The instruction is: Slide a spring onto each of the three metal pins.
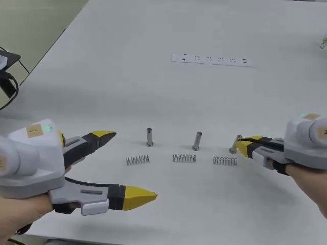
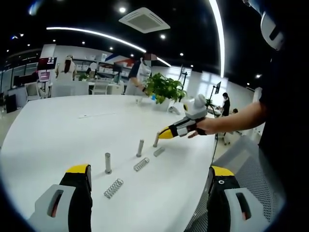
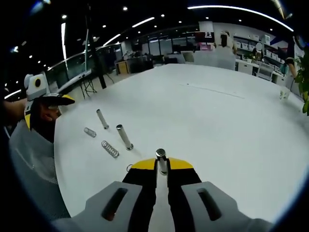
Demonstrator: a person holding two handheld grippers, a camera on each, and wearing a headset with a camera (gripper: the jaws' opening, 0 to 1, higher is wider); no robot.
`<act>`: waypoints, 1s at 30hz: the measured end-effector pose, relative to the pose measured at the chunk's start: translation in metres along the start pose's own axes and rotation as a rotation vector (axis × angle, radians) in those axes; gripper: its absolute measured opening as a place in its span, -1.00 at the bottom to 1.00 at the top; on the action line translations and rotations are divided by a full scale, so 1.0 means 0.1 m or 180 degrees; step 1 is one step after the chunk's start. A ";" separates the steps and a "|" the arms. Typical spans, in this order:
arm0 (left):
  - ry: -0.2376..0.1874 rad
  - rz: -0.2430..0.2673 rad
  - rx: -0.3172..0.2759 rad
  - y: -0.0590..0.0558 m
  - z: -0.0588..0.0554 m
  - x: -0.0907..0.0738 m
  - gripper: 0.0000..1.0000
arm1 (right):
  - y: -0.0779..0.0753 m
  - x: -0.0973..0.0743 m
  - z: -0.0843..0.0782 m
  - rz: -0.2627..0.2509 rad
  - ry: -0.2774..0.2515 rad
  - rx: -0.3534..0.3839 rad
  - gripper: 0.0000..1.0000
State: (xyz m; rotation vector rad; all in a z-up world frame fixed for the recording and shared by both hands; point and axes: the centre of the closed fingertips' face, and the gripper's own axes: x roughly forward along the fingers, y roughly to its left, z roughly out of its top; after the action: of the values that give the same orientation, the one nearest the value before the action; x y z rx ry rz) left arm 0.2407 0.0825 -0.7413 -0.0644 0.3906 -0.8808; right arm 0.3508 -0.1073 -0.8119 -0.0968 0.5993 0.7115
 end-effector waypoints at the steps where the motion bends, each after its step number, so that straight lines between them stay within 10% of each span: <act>1: -0.0008 0.0001 -0.0007 0.00 0.00 0.00 0.97 | 0.00 0.00 0.00 -0.0003 0.0008 0.0000 -0.90; 30: -0.0003 0.0021 -0.0067 0.13 0.02 -0.04 0.97 | 0.05 -0.08 0.00 0.0094 -0.0119 0.0158 -0.10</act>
State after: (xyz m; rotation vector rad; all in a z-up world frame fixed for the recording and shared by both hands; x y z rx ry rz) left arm 0.2486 0.0936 -0.7408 -0.0830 0.3991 -0.8701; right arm 0.3429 -0.1085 -0.8066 -0.0285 0.5832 0.7250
